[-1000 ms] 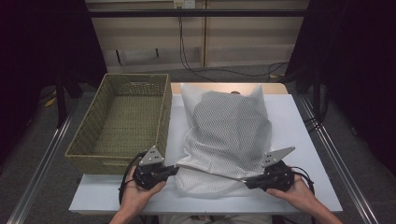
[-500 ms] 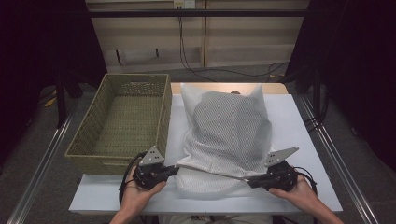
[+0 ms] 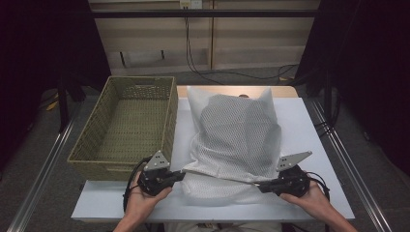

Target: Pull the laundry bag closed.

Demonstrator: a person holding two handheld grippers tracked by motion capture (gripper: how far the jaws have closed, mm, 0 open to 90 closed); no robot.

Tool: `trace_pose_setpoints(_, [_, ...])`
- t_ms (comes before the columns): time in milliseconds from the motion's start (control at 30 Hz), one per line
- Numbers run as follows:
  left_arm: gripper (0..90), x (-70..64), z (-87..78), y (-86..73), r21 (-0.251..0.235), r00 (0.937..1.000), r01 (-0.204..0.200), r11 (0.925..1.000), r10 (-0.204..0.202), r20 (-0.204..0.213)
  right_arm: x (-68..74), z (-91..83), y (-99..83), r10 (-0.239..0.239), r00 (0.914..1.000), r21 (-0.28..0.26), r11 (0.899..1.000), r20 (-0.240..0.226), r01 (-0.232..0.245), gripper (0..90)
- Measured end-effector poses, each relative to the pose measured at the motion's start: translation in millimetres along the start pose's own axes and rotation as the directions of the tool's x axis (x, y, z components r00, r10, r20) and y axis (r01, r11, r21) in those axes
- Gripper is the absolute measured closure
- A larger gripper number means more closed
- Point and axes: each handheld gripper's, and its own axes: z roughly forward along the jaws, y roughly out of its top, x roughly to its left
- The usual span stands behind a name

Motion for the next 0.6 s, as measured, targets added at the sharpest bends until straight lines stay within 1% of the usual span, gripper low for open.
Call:
trace_pose_setpoints(133, [88.4, -0.6, 0.2, 0.0, -0.001, 1.0000, 0.000, 1.0000, 0.000, -0.003, 0.3, -0.2, -0.2, 0.004, 1.0000, -0.004, 1.000, 0.000, -0.004, 87.2])
trace_pose_setpoints(167, [88.4, -0.6, 0.7, 0.1, 0.008, 1.0000, -0.004, 1.0000, 0.004, -0.007, 0.3, -0.3, -0.1, 0.004, 1.0000, -0.005, 1.000, -0.001, -0.004, 87.2])
trace_pose_setpoints(233, [88.4, -0.9, 1.8, -0.4, 0.013, 1.0000, 0.006, 0.9999, -0.006, -0.006, 0.7, -1.3, 0.6, 0.000, 0.9999, 0.001, 1.000, 0.011, 0.000, 87.2])
trace_pose_setpoints(333, [88.4, -0.8, 1.0, -0.1, 0.014, 1.0000, 0.003, 0.9999, -0.003, -0.008, 0.8, -3.6, -1.0, 0.011, 0.9998, 0.000, 1.000, 0.016, -0.011, 87.1])
trace_pose_setpoints(367, [88.4, -1.1, 1.5, -0.2, 0.014, 1.0000, 0.004, 0.9999, -0.003, -0.004, 0.6, -4.4, -2.6, 0.017, 0.9997, -0.002, 1.000, 0.015, -0.017, 87.2])
trace_pose_setpoints(400, [88.4, -1.5, 1.8, -0.1, 0.021, 1.0000, -0.002, 0.9998, 0.002, -0.010, 0.2, -4.9, -4.0, 0.022, 0.9997, -0.007, 1.000, 0.010, -0.021, 87.2])
trace_pose_setpoints(433, [88.4, -1.5, 2.4, -0.2, 0.017, 1.0000, 0.000, 0.9998, 0.000, -0.006, 0.5, -5.7, -4.9, 0.023, 0.9996, 0.000, 1.000, 0.015, -0.023, 87.2])
trace_pose_setpoints(467, [88.4, -1.1, 2.3, -0.1, 0.018, 1.0000, 0.001, 0.9998, -0.001, -0.003, 0.2, -6.3, -5.8, 0.020, 0.9996, -0.005, 1.000, 0.021, -0.020, 87.2])
trace_pose_setpoints(600, [88.4, -1.5, 2.2, -0.2, 0.019, 1.0000, 0.005, 0.9998, -0.005, -0.004, -0.1, -7.2, -5.7, 0.026, 0.9993, -0.003, 1.000, 0.026, -0.026, 87.1])
